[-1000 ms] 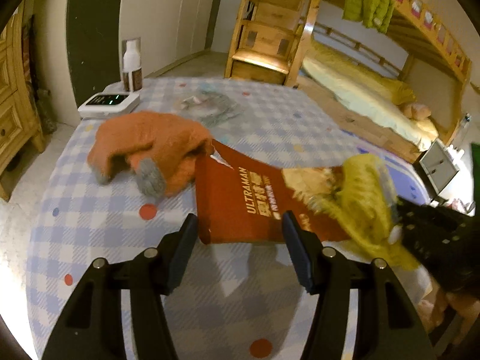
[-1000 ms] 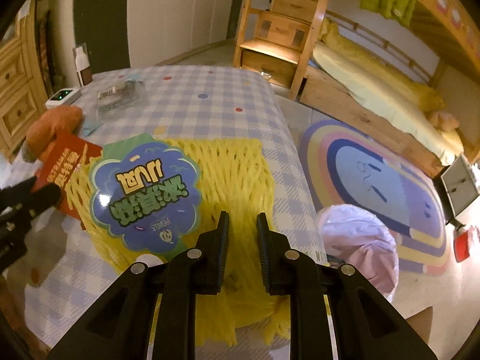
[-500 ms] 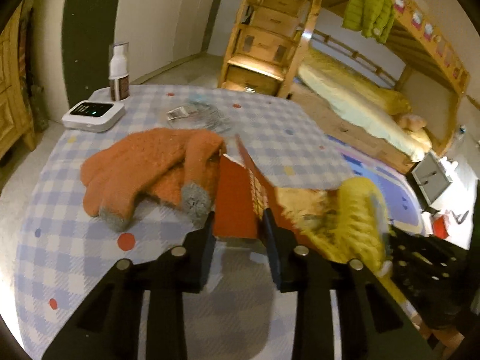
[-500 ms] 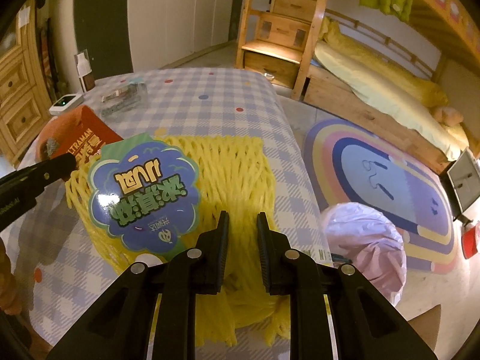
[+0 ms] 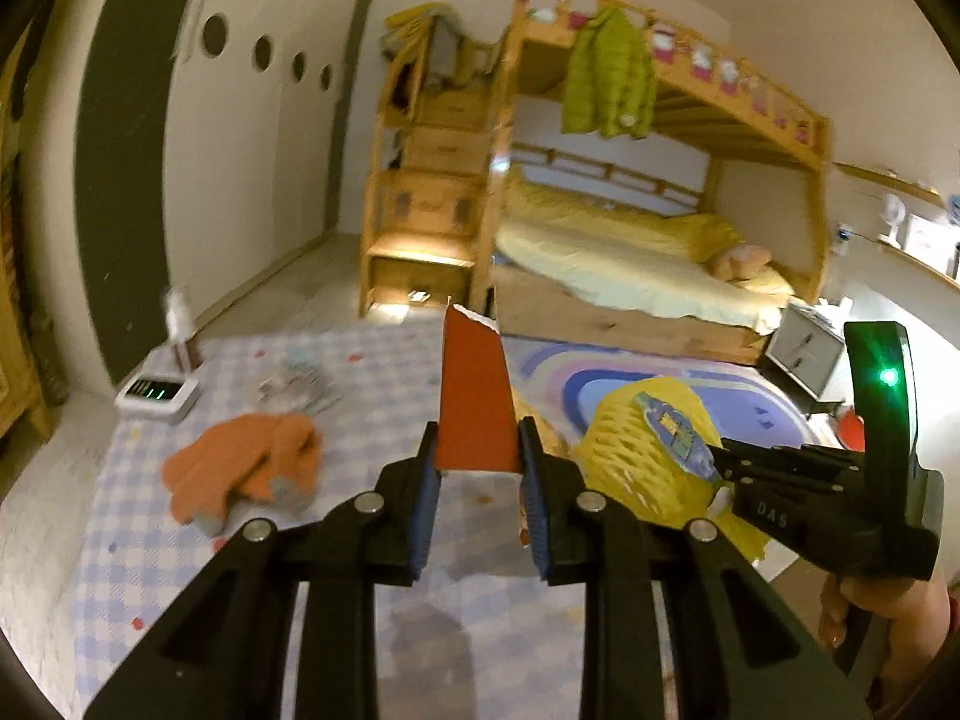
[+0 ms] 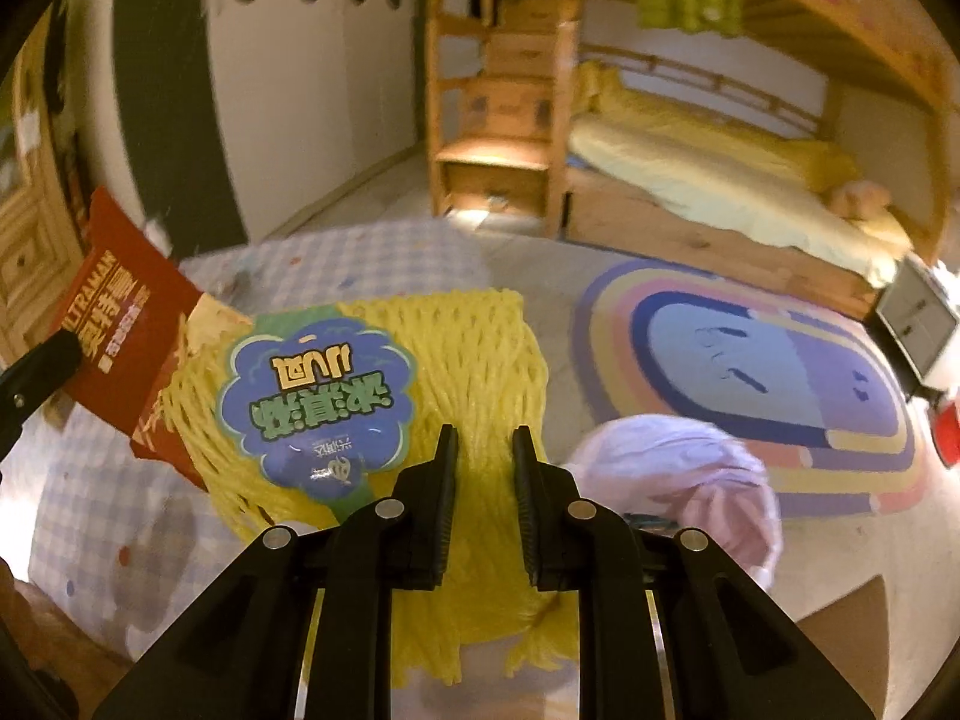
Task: Collect trash
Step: 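Grasp the red ULTRAMAN booklet with the left gripper and lift it, then carry booklet and yellow mesh over the trash bag and open both grippers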
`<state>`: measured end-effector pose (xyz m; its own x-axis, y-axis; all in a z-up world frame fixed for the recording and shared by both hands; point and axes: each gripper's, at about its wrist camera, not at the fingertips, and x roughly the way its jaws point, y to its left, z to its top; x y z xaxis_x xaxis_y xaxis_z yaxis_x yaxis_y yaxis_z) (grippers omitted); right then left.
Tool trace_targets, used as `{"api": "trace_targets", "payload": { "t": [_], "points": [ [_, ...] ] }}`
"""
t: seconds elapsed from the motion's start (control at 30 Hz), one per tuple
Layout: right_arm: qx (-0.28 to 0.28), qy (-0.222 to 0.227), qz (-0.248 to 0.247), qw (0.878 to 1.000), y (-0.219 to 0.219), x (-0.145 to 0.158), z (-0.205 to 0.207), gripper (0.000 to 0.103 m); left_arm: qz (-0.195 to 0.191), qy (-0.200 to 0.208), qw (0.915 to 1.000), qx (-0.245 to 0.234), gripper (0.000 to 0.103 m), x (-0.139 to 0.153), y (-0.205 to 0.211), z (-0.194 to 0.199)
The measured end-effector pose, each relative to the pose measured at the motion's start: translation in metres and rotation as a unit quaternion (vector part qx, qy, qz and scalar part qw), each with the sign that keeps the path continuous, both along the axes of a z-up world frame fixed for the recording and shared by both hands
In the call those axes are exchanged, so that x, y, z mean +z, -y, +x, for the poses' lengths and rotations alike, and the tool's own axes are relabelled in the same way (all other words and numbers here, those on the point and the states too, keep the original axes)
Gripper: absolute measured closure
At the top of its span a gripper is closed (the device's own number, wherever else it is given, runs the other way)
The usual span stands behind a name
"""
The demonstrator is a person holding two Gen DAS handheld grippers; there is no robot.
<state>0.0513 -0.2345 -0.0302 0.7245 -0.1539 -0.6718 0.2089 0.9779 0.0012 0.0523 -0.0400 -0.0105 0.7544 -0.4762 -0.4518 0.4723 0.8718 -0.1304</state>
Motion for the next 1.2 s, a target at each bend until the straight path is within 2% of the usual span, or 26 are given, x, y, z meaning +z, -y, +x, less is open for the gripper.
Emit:
{"api": "trace_targets", "payload": {
  "t": [0.23, 0.47, 0.67, 0.9, 0.97, 1.1, 1.2],
  "points": [
    [-0.09, 0.028, -0.012, 0.995, 0.065, 0.02, -0.043, 0.084, 0.008, 0.033, 0.9979, -0.055, 0.08, 0.017, 0.066, -0.02],
    [-0.17, 0.006, 0.001, 0.985, 0.133, 0.0, -0.063, 0.084, 0.001, 0.035, 0.9935, -0.109, 0.08, 0.015, 0.134, -0.019],
    [-0.205, -0.031, 0.019, 0.978, 0.172, -0.034, -0.062, 0.083, 0.018, -0.006, 0.9915, -0.129, 0.079, -0.018, 0.192, 0.006],
    [-0.219, -0.064, 0.065, 0.971, 0.201, -0.073, -0.048, 0.08, 0.037, -0.053, 0.9883, -0.138, 0.076, -0.05, 0.231, 0.04],
    [-0.222, -0.068, 0.077, 0.97, 0.205, -0.08, -0.044, 0.075, 0.038, -0.071, 0.987, -0.139, 0.07, -0.059, 0.238, 0.05],
    [-0.221, -0.073, 0.101, 0.967, 0.213, -0.093, -0.036, 0.056, 0.044, -0.088, 0.9856, -0.138, 0.059, -0.069, 0.244, 0.06],
    [-0.222, -0.072, 0.111, 0.966, 0.216, -0.097, -0.036, 0.054, 0.042, -0.09, 0.9857, -0.136, 0.051, -0.07, 0.243, 0.062]
  ]
}}
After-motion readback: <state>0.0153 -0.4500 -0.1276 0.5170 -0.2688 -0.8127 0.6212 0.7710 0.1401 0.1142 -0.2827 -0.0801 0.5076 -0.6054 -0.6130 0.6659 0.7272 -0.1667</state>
